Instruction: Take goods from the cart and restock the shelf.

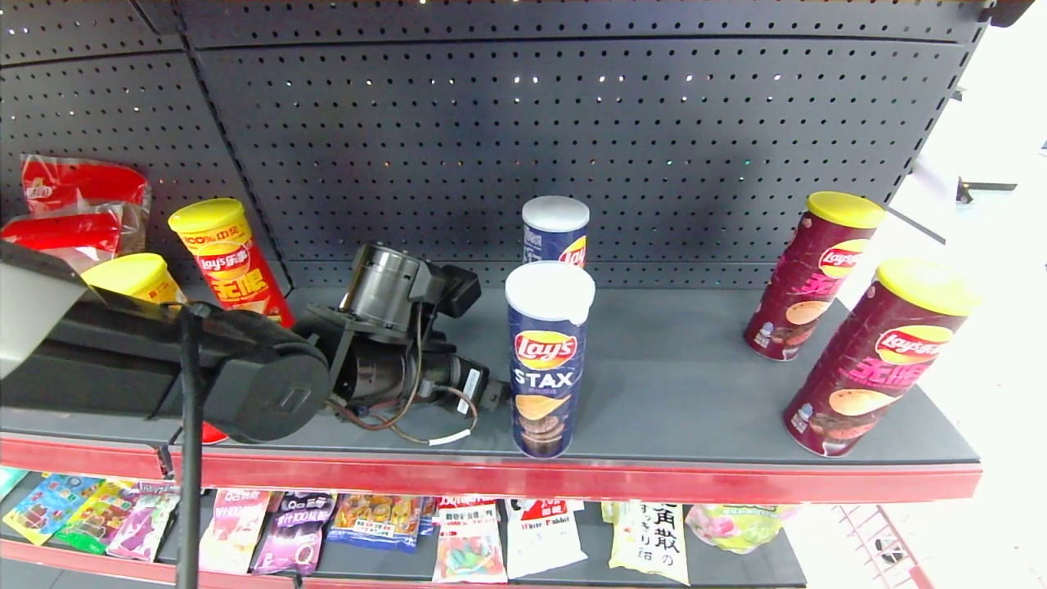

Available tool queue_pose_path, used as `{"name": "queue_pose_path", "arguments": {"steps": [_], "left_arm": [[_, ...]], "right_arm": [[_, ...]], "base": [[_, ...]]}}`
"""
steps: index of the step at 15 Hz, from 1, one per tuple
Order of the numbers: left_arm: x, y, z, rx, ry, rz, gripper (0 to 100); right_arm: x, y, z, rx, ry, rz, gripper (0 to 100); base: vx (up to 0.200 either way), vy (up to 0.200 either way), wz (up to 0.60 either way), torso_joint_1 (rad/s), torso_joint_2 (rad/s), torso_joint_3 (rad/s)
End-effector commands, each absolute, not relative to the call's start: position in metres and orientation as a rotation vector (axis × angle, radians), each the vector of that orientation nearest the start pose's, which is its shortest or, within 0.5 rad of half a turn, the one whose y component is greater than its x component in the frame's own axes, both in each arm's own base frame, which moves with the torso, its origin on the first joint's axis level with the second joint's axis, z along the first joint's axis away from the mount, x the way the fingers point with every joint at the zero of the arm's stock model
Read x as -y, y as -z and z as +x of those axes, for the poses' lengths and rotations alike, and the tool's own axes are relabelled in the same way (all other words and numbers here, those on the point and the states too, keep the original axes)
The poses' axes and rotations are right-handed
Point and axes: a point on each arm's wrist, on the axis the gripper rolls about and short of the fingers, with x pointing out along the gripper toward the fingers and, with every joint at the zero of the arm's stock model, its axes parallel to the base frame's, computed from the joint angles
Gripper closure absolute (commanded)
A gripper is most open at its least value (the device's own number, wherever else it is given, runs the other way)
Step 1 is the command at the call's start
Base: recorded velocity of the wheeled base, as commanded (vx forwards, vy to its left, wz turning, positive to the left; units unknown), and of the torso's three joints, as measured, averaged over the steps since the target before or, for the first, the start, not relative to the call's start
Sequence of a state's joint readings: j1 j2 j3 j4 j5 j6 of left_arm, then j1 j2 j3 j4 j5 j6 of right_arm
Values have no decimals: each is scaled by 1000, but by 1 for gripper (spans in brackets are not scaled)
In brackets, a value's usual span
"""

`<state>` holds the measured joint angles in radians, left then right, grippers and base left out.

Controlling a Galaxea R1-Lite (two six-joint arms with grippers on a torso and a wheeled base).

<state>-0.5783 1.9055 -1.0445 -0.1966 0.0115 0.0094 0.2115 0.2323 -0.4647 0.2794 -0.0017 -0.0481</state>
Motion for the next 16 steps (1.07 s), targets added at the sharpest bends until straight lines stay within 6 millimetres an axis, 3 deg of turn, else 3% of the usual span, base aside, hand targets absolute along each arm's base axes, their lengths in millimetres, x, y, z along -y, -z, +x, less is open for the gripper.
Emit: {"name": "queue_pose_path", "arguments": {"steps": [1, 7, 9, 13, 16], "left_arm": [[191, -137, 293, -643, 548, 205, 0], [182, -138, 283, -652, 541, 206, 0], [150, -162, 255, -606, 509, 178, 0], [97, -191, 170, -552, 504, 156, 0], [48, -196, 83, -520, 503, 150, 0]], "right_arm": [[8, -178, -35, -47, -213, -53, 0], [7, -177, -35, -52, -213, -53, 0], [7, -163, -32, -96, -212, -57, 0], [6, -162, -27, -125, -214, -61, 0], [5, -157, -24, -161, -184, -64, 0]], "base": [[0, 0, 0, 0, 0, 0], [0, 0, 0, 0, 0, 0], [0, 0, 0, 0, 0, 0], [0, 0, 0, 0, 0, 0], [0, 0, 0, 0, 0, 0]]}}
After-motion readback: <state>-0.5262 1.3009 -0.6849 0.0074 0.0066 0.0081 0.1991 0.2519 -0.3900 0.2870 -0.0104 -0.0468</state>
